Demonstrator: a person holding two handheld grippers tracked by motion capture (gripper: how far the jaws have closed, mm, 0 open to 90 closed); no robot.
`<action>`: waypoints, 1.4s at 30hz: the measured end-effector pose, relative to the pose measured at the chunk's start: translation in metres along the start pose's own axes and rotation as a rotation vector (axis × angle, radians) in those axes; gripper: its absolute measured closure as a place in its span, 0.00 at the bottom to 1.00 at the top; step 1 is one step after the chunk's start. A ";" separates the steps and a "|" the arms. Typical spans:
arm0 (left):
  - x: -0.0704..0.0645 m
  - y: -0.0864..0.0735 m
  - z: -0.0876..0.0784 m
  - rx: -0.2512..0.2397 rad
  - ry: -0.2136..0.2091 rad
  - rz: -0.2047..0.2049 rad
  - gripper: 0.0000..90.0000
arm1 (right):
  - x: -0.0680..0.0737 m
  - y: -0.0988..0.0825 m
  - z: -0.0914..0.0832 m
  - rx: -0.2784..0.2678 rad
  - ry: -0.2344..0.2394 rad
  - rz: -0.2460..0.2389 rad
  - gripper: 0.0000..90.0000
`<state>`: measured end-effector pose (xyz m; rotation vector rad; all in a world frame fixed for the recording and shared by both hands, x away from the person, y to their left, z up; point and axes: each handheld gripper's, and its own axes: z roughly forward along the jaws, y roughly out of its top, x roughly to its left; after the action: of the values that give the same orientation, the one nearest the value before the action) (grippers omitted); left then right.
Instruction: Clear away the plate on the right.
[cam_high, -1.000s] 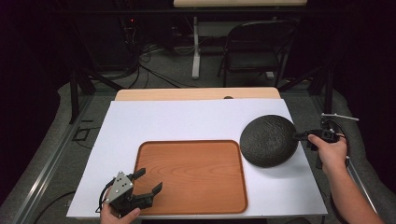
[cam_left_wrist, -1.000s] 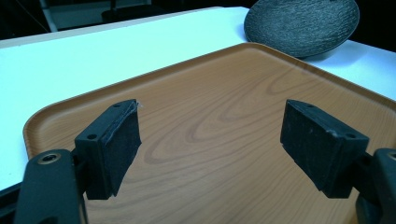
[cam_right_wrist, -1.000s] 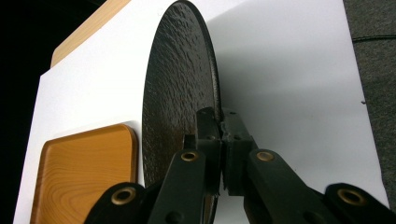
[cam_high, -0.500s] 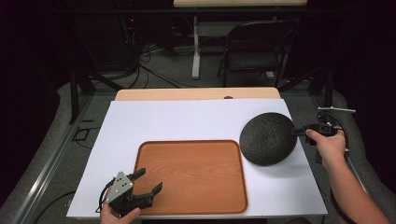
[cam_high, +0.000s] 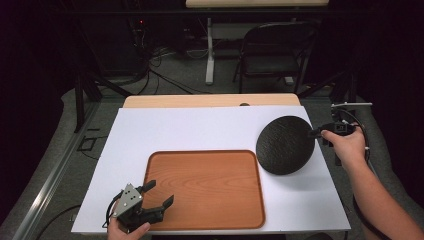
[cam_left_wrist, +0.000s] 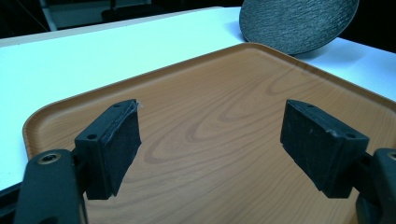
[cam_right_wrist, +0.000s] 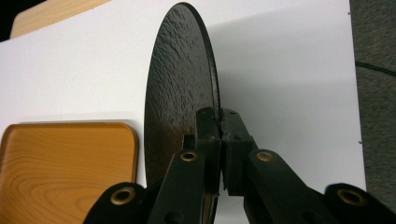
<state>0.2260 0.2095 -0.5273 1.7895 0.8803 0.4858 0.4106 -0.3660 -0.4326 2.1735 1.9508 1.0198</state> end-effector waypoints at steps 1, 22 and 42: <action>0.000 0.000 0.000 0.000 0.000 0.000 0.22 | 0.002 0.002 0.000 -0.001 -0.009 -0.019 0.97; 0.000 0.000 0.000 0.001 -0.004 0.002 0.22 | 0.049 0.027 -0.001 0.052 -0.122 -0.144 0.97; 0.001 0.000 0.000 -0.006 -0.009 -0.004 0.22 | 0.093 0.029 -0.035 0.045 -0.069 -0.224 0.97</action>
<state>0.2267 0.2104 -0.5270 1.7825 0.8752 0.4776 0.4177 -0.3011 -0.3518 1.9266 2.1438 0.8630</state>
